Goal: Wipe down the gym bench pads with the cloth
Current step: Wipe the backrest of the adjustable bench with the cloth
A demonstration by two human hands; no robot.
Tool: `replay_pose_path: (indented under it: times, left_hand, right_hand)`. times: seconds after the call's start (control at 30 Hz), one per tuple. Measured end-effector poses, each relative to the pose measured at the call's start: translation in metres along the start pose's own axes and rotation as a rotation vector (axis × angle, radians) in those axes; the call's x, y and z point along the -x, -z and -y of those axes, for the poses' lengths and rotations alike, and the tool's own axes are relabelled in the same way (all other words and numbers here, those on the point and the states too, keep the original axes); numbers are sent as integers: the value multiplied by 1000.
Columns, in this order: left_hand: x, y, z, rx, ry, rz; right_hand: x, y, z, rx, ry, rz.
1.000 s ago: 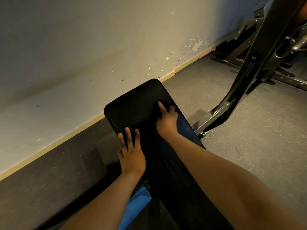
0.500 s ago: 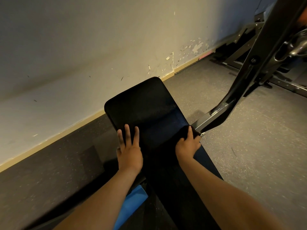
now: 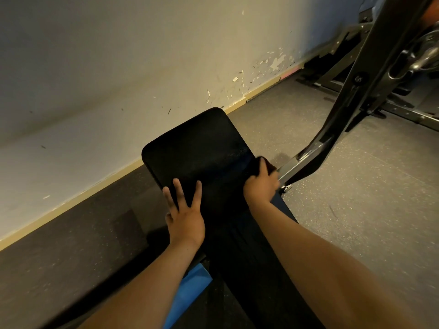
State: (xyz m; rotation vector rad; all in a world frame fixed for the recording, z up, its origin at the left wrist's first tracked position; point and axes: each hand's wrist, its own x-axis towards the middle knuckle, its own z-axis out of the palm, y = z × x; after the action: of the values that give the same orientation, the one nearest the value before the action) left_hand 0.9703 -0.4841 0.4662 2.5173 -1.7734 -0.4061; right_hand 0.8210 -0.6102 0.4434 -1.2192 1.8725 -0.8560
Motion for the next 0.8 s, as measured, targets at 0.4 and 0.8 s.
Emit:
replay_pose_path:
  times: [0.4,0.8]
  left_hand:
    - [-1,3,-5,7,-10,15]
    - [0,5,-4,33,-15,4]
  right_hand:
    - [13,-7,45,-99,157,131]
    - [23,22,-49,-39,-76,-35]
